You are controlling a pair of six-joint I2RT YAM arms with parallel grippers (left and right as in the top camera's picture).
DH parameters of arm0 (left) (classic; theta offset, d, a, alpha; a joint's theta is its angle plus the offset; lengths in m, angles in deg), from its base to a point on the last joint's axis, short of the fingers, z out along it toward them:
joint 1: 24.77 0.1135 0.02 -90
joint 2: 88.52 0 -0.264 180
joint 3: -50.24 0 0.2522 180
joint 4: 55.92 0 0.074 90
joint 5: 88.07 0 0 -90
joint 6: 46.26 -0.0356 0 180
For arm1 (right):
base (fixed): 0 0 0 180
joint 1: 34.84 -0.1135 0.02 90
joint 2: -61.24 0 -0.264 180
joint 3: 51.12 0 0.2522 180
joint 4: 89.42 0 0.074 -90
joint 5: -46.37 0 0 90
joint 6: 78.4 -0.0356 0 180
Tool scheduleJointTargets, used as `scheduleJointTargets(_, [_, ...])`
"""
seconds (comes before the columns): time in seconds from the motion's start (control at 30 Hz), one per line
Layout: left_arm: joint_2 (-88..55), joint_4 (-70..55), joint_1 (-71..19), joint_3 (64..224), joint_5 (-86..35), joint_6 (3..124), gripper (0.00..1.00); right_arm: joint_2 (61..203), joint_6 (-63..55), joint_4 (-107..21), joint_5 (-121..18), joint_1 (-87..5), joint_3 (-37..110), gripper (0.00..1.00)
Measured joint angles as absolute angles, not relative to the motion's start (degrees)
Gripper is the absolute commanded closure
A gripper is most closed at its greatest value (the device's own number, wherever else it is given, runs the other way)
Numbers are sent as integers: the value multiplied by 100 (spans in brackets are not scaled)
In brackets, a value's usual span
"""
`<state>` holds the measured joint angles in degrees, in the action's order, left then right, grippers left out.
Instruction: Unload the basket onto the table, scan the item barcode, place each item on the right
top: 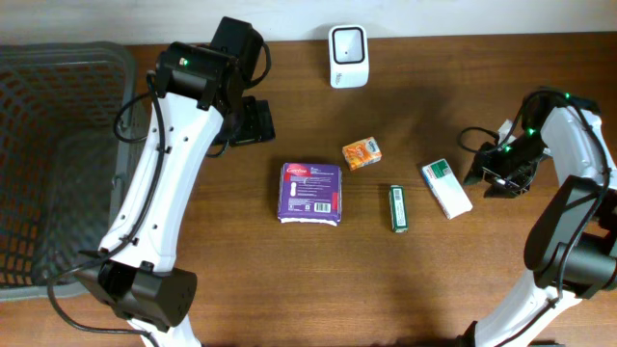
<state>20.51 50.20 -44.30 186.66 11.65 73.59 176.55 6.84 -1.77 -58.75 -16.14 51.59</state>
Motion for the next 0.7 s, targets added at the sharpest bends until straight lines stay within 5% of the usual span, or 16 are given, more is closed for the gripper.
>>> scheduleJointTargets(0.17, [2051,4983,-4430,18666,1165,7359,1,17640,682,-735,-6190,-2108,4285,96])
scheduleJointTargets(0.37, [2051,5031,-4430,18666,1165,7359,1,17600,116,-2156,-6753,-3148,3367,96])
scheduleJointTargets(0.7, [2051,5039,-4430,18666,1165,7359,1,17594,304,-2328,-7451,-3159,3279,96])
